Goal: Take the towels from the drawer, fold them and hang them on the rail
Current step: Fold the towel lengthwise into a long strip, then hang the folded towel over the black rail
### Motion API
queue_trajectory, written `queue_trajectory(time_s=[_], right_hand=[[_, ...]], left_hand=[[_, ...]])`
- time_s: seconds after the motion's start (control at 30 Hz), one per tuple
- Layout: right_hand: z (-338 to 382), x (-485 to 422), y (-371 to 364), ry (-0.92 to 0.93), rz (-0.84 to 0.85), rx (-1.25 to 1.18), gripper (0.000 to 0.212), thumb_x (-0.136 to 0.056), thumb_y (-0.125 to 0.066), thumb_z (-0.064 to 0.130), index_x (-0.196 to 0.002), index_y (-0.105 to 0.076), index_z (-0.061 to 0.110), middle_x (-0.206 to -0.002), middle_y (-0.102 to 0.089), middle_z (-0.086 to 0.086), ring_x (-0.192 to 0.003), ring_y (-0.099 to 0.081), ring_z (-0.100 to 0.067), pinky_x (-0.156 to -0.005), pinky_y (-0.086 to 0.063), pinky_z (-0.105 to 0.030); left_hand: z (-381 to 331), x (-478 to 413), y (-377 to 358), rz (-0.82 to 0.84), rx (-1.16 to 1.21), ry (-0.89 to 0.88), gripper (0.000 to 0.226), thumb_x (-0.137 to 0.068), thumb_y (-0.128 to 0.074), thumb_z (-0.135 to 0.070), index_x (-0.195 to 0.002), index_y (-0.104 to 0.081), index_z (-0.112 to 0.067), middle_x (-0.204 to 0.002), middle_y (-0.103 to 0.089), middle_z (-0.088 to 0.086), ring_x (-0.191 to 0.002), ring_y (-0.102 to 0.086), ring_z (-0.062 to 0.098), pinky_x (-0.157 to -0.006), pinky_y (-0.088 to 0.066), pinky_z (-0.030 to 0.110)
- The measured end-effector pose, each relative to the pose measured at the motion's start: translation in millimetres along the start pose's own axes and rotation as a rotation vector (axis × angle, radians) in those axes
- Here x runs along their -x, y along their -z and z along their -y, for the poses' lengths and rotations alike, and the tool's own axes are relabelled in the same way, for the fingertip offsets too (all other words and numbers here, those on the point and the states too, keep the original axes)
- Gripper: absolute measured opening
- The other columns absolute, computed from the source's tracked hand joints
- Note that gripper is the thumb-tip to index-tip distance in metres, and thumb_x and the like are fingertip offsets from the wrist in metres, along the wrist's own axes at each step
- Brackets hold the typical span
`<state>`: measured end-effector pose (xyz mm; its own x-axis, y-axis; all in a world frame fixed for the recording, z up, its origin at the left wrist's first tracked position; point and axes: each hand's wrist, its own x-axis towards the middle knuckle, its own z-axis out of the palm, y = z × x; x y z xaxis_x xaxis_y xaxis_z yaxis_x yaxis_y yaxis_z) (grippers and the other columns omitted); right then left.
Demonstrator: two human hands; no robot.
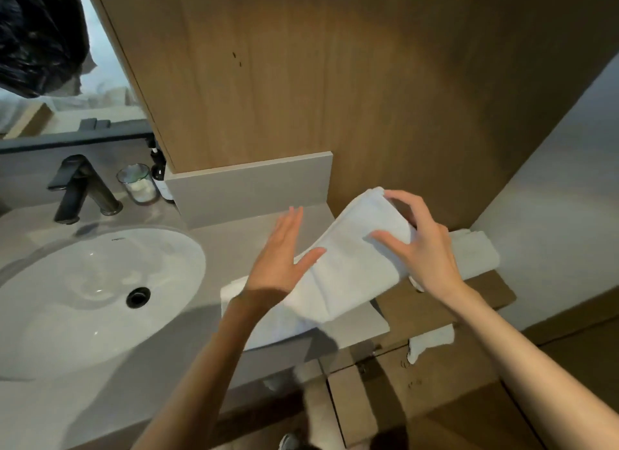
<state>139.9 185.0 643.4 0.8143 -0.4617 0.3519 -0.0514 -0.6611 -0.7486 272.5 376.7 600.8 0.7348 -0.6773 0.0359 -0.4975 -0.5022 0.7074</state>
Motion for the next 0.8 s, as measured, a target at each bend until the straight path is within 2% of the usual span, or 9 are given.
queue_trajectory(time_s=[0.07, 0.13, 0.2, 0.27, 0.4, 0.5, 0.57, 0.73, 0.8], right_hand=[[17, 2, 31, 0.041, -0.028, -0.035, 0.06, -0.079, -0.076, 0.04, -0.13, -0.043, 0.035, -0.119, -0.044, 0.036, -0.111, -0.046, 0.01, -0.079, -0.045, -0.005], [33, 7, 65, 0.095, -0.059, -0.086, 0.058, -0.077, -0.074, 0.042, -0.127, -0.045, 0.032, -0.116, -0.045, 0.038, -0.11, -0.048, 0.011, -0.079, -0.043, -0.001], [45, 14, 104, 0.152, -0.075, -0.108, 0.054, -0.077, -0.074, 0.041, -0.123, -0.047, 0.032, -0.113, -0.048, 0.039, -0.108, -0.052, 0.007, -0.08, -0.045, -0.003], [54, 19, 144, 0.201, -0.077, -0.064, 0.05, -0.079, -0.076, 0.035, -0.121, -0.049, 0.032, -0.115, -0.05, 0.035, -0.105, -0.057, 0.003, -0.082, -0.047, -0.007], [66, 30, 238, 0.276, -0.123, 0.065, 0.048, -0.078, -0.079, 0.033, -0.118, -0.053, 0.031, -0.115, -0.059, 0.018, -0.096, -0.062, -0.003, -0.079, -0.051, -0.014], [75, 37, 304, 0.327, -0.156, 0.153, 0.045, -0.078, -0.079, 0.034, -0.117, -0.057, 0.029, -0.109, -0.064, 0.012, -0.091, -0.064, -0.004, -0.077, -0.051, -0.018], [82, 40, 347, 0.356, -0.189, 0.199, 0.043, -0.078, -0.079, 0.033, -0.116, -0.059, 0.028, -0.104, -0.066, 0.01, -0.091, -0.063, -0.005, -0.077, -0.05, -0.02], [99, 34, 440, 0.453, -0.389, 0.28, 0.036, -0.078, -0.08, 0.029, -0.11, -0.061, 0.031, -0.102, -0.067, 0.011, -0.092, -0.057, -0.004, -0.08, -0.042, -0.016], [103, 29, 470, 0.499, -0.488, 0.325, 0.035, -0.081, -0.077, 0.022, -0.111, -0.062, 0.028, -0.108, -0.063, 0.013, -0.092, -0.052, -0.001, -0.087, -0.043, -0.022]], left_hand=[[-46, -16, 6, 0.089, 0.015, -0.092, 0.091, -0.082, -0.055, -0.063, -0.153, -0.004, -0.035, -0.157, -0.002, -0.018, -0.146, -0.001, 0.006, -0.116, -0.013, 0.033], [-93, -22, 6, 0.154, 0.115, -0.187, 0.093, -0.076, -0.062, -0.063, -0.152, -0.015, -0.034, -0.156, -0.025, -0.012, -0.144, -0.022, 0.01, -0.116, -0.025, 0.032], [-137, -21, 0, 0.164, 0.235, -0.268, 0.075, -0.078, -0.07, -0.052, -0.143, -0.039, -0.032, -0.135, -0.053, -0.015, -0.122, -0.05, 0.002, -0.096, -0.043, 0.015], [-176, -16, -7, 0.122, 0.33, -0.288, 0.048, -0.079, -0.075, -0.037, -0.123, -0.059, -0.027, -0.111, -0.066, -0.014, -0.098, -0.063, -0.001, -0.076, -0.048, 0.01], [-260, -1, -31, 0.03, 0.454, -0.33, 0.046, -0.076, -0.078, -0.031, -0.117, -0.062, -0.018, -0.108, -0.069, -0.003, -0.097, -0.067, 0.01, -0.081, -0.056, 0.024], [-326, 8, -44, -0.02, 0.494, -0.404, 0.042, -0.077, -0.077, -0.03, -0.114, -0.061, -0.02, -0.105, -0.068, -0.006, -0.095, -0.067, 0.008, -0.075, -0.056, 0.02], [-369, 11, -47, -0.051, 0.495, -0.472, 0.038, -0.078, -0.076, -0.027, -0.112, -0.062, -0.019, -0.102, -0.069, -0.007, -0.092, -0.067, 0.006, -0.072, -0.055, 0.017], [-466, 8, -40, -0.179, 0.506, -0.548, 0.037, -0.077, -0.078, -0.03, -0.105, -0.066, -0.01, -0.096, -0.071, 0.005, -0.085, -0.067, 0.016, -0.073, -0.056, 0.03], [-501, 3, -35, -0.203, 0.53, -0.564, 0.037, -0.075, -0.08, -0.032, -0.1, -0.067, -0.008, -0.094, -0.071, 0.008, -0.08, -0.063, 0.014, -0.069, -0.054, 0.03]])
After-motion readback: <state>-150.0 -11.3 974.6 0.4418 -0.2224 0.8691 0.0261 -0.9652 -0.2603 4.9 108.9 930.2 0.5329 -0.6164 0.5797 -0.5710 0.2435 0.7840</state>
